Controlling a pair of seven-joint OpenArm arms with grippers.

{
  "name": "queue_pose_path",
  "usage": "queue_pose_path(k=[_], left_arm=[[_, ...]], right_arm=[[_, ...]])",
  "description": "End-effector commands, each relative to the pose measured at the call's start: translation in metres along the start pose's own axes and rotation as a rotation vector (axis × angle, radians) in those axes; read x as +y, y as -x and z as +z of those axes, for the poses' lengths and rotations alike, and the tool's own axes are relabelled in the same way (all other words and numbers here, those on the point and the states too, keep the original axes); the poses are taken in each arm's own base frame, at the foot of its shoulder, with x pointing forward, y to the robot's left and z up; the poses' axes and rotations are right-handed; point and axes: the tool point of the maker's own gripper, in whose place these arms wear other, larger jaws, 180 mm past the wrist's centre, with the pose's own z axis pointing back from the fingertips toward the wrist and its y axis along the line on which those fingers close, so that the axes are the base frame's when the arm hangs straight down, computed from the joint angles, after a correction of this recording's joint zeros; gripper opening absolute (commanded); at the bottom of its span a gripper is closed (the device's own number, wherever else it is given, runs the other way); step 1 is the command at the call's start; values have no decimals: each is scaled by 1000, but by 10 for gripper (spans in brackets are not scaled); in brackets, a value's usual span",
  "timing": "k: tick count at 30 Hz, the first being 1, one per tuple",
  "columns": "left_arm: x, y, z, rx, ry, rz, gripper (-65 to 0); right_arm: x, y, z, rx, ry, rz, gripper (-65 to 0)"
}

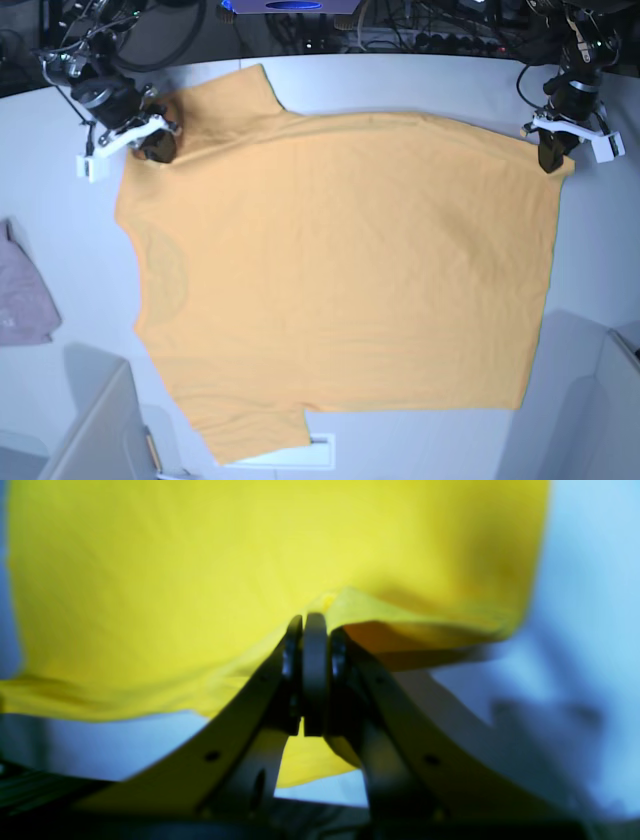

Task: Fold the T-shirt properly
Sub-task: 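Lift the shoulders and fold them over toward the shirt's hem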

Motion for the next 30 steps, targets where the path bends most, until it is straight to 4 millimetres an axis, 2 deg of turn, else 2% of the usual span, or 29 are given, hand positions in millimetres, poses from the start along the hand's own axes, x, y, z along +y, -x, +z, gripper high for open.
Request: queue_pose_path(k=[1,4,7,14,18,26,30], left_arm=[[-3,-16,1,-44,14,-15,-650],[-5,-23,-4,-63,6,5,-650],[0,-29,-9,-78,-27,48,-650],[-7,-48,-17,-130,-13,58,-650],[-11,-57,-21,-153,-1,62,-650],[-2,-54,-31,-143,-34,124,-650],[-1,-55,-38,-143,-32,142,-650]], right_arm=[[3,-15,5,-41,-15,29,-650],[11,-33,6,-79,-68,40,-650],[17,-45,5,-107,-93,43,-650],[33,-74,-1,-169,-135,72,-650],[41,-86,-11,-134,-163,79,-650],[38,-104,-29,-86,-128,104,-650],[33,-110,-45,-60,-131,74,-650]])
